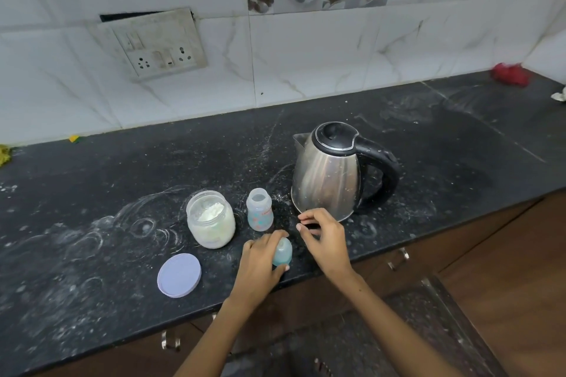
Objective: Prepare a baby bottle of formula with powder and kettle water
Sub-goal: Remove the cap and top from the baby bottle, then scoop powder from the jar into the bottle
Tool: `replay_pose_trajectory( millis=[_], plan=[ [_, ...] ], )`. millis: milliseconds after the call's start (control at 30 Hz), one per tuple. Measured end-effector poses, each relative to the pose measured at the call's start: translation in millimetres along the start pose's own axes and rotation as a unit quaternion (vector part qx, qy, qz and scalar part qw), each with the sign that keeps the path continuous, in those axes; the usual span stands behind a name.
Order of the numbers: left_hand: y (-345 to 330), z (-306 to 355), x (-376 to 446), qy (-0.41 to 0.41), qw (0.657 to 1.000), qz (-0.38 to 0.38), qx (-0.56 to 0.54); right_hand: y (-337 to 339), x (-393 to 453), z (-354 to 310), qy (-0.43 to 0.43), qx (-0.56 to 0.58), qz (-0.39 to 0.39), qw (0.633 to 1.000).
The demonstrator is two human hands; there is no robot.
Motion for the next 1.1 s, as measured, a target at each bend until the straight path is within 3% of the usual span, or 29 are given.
replay_pose_trajectory(
  millis=[167,333,500,667,867,1100],
  plan=[
    [28,8,-11,-0.013,0.998,0.058,-0.032,-4,2,-16,0.034,0.015,-0.007,0.999],
    [92,9,-36,-0.004,0.981,0.192,-0.023,-19,20,-64,0.105,0.042,-0.018,0.993],
    [145,-36,-54,0.109,0.94,0.321,-0.045,-63,43,-120,0.173,0.048,-0.068,0.981],
    [131,-87,-38,0.248,0.931,0.244,-0.115,-103,62,-137,0.181,0.024,-0.178,0.967],
    [121,-94,-13,0.218,0.935,0.213,-0.181,-127,73,-138,0.181,-0.089,-0.287,0.936],
    [111,-85,-12,0.149,0.958,0.209,-0.123,-126,56,-143,0.207,-0.313,-0.343,0.861]
  ],
)
Point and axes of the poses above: each hand's wrist, its own x-axis towards the middle knuckle, its own y-axis out of the back of the hand, z = x × y, the point moved 8 cm from there along x, towards the middle knuckle
